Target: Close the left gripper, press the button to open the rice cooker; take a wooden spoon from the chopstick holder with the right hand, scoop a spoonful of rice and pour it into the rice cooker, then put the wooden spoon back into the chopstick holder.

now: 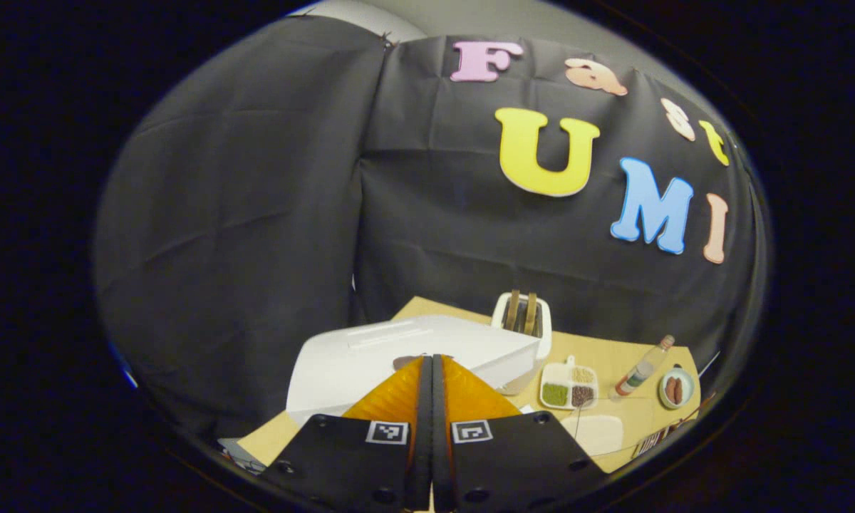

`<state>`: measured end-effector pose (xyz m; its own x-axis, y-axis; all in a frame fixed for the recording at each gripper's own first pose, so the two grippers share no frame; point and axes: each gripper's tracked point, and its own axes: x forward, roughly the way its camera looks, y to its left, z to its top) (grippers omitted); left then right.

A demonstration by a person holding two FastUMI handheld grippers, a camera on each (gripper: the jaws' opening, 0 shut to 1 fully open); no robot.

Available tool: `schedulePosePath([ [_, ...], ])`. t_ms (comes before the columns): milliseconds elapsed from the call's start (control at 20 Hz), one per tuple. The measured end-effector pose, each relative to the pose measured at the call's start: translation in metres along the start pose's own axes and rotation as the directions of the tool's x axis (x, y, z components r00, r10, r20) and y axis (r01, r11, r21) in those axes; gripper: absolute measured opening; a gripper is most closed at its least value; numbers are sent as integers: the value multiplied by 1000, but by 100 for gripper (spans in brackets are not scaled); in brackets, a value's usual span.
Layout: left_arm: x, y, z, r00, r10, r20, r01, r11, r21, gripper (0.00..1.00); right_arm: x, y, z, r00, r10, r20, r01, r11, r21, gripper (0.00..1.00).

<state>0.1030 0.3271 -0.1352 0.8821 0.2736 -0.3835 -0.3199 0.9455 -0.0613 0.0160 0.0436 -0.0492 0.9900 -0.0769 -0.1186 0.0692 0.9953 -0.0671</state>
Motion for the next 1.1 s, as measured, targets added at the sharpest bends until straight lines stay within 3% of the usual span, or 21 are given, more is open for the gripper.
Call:
schedulePosePath([
  [150,-29,-17,24,995,-45,93,44,999,11,9,-2,2,5,1000,13,13,-13,1000,2,96],
  [350,-87,-55,48,962,-120,244,112,993,47,12,3,-9,-8,1000,12,5,-12,1000,21,96],
  [500,-114,-104,41,937,-219,273,205,976,81,88,11,-27,-30,1000,-5,-31,6,999,36,96],
  [800,-146,-161,8,909,-327,259,284,940,189,90,36,-67,-91,987,-34,-158,52,993,110,96],
  [1100,-152,-178,2,911,-336,238,299,937,179,88,63,-91,-164,947,-29,-321,91,979,181,96],
])
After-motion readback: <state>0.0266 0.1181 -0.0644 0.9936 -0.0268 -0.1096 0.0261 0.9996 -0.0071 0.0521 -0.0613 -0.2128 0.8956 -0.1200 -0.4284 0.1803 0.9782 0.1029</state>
